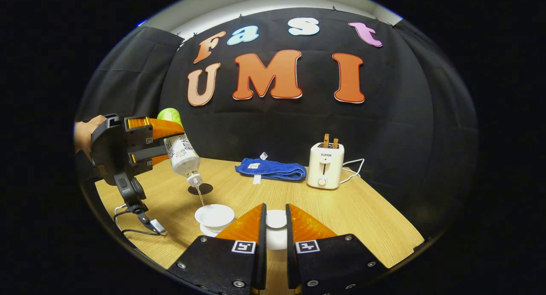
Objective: Open the teacup lid with one hand, grasp the water bottle and pour water into the teacup with the other hand; after pouring, place the water bottle on the coaster and then close the teacup lid.
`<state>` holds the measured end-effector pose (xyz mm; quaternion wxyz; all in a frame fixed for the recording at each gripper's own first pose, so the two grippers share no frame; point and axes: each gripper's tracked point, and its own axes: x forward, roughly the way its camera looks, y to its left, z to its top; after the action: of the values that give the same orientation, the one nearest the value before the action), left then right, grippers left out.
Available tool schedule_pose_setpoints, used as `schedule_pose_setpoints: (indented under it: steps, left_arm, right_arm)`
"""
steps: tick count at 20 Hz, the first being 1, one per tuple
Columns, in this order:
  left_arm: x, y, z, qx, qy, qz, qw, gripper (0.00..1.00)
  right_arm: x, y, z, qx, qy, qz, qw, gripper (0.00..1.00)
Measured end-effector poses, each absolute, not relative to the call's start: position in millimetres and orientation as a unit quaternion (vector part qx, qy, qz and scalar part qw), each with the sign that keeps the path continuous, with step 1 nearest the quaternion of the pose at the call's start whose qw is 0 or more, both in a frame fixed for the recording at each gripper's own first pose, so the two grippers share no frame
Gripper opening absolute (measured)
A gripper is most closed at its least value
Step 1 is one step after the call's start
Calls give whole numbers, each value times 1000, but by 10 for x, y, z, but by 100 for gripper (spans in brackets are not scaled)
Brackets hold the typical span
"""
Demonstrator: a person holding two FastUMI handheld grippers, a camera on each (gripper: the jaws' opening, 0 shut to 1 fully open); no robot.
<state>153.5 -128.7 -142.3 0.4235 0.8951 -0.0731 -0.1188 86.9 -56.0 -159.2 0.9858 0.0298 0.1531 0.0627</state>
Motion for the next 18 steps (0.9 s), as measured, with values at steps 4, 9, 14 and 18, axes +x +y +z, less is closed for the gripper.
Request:
schedule_pose_setpoints:
  steps: [4,9,14,18]
  left_arm:
    - [1452,-1373,-1656,893,-70,-134,424,63]
    - [1400,-1236,-1826,855,-21,-151,496,63]
    - [1285,-1107,-1789,723,-7,-145,675,65]
    - [1404,-946,-1348,553,-29,-88,828,61]
  right_arm:
    - [864,-630,-1634,39,159,56,985,19]
    - [863,-558,-1646,48,160,63,984,19]
    - [958,-467,-1667,36,164,72,983,20]
    - [1066,-355,-1627,28,159,73,984,19]
